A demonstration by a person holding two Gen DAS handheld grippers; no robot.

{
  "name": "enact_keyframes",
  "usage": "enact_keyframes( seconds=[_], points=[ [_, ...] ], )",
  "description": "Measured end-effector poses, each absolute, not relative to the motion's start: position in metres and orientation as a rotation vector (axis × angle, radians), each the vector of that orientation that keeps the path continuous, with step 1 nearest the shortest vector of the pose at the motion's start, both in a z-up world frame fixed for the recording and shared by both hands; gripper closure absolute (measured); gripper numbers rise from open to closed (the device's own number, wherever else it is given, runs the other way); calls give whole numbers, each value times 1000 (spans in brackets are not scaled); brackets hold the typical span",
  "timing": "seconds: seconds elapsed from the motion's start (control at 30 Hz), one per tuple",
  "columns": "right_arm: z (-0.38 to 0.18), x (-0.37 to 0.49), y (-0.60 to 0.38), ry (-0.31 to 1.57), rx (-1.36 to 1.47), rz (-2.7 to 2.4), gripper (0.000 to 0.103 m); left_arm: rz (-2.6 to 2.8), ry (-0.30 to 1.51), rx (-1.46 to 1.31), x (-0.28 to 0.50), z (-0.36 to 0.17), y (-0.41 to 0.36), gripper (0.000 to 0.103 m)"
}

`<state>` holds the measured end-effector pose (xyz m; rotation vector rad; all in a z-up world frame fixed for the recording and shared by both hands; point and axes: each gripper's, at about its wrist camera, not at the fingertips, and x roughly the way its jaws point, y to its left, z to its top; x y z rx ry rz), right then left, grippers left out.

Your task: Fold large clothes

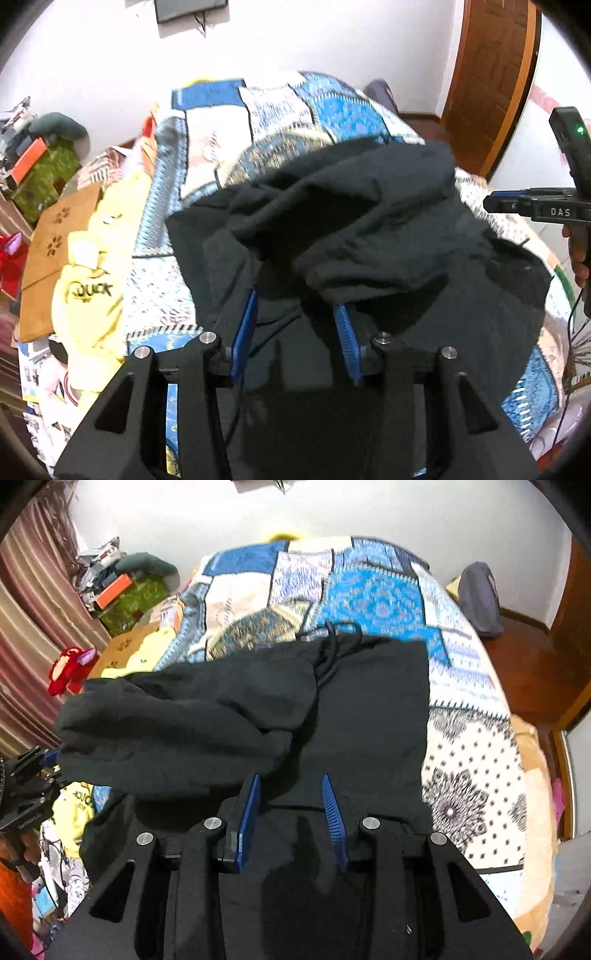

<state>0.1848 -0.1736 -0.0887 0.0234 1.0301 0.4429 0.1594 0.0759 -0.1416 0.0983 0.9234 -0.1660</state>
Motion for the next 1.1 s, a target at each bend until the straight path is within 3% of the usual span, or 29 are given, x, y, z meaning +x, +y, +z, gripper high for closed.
enact_keyframes(
  seconds=[0.2,0.33,0.4,0.87,0.97,1.1],
  points=[
    [-61,182,-155,953,-5,485,61,-145,801,-14,160,-98,93,60],
    [-47,181,-137,901,-6,527,59,-124,724,-21,172,-76,91,47],
    [-47,182,-126,897,-7,547,53,-124,717,-18,178,-73,91,46],
    [-159,186,-83,1159,-186,548,49,-166,1047,38,210,-211,67,43],
    [-166,184,-89,1143,-173,522,38,-146,1051,-6,209,-232,69,35],
    [-160,186,-99,1178,-142,535,38,-165,1080,-103,211,-235,79,35]
  ],
)
